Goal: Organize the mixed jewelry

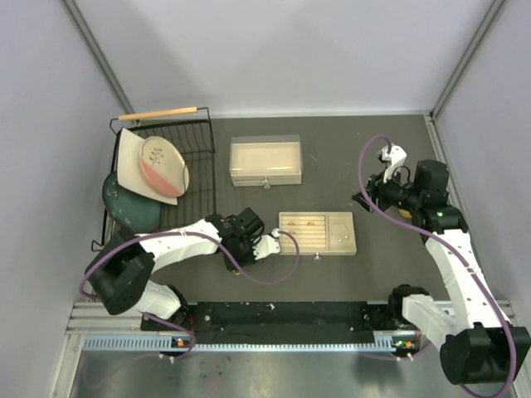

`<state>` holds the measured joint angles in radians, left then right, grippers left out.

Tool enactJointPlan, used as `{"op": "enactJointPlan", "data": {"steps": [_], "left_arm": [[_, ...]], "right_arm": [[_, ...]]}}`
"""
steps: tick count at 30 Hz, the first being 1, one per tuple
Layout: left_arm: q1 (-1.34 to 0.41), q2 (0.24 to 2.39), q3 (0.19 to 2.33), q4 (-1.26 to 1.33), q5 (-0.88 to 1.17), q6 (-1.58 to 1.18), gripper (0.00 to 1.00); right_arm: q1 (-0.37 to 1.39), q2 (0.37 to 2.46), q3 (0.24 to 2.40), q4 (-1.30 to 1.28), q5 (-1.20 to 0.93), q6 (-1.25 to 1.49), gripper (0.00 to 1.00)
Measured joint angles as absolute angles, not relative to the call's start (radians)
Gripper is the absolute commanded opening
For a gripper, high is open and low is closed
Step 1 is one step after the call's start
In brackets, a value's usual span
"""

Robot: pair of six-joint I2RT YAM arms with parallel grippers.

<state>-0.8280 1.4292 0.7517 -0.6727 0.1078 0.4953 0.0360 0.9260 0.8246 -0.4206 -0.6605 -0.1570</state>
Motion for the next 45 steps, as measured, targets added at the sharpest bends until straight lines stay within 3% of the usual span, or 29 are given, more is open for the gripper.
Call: {"op": "enactJointPlan", "data": {"steps": [9, 17, 32, 45], "left_arm": [[-0.825, 1.431, 0.744, -0.664, 0.118, 0.496, 0.22], [-0.825, 1.422, 0.734, -0.661, 0.138, 0.496, 0.0], [-0.825, 1.419, 0.764, -0.64, 0.138, 0.494, 0.0], [-0.825, 1.417, 1.04, -0.515, 0.133, 0.397, 0.0]], "right_arm": [[0.036, 0.926, 0.825, -0.421, -0.667, -0.157, 0.45], [0.036, 0.926, 0.825, -0.421, -0.671, -0.157, 0.45], [0.036, 0.946, 0.825, -0.421, -0.685, -0.154, 0.45], [0.043, 1.086, 0.916, -0.374, -0.94, -0.014, 0.57]]}}
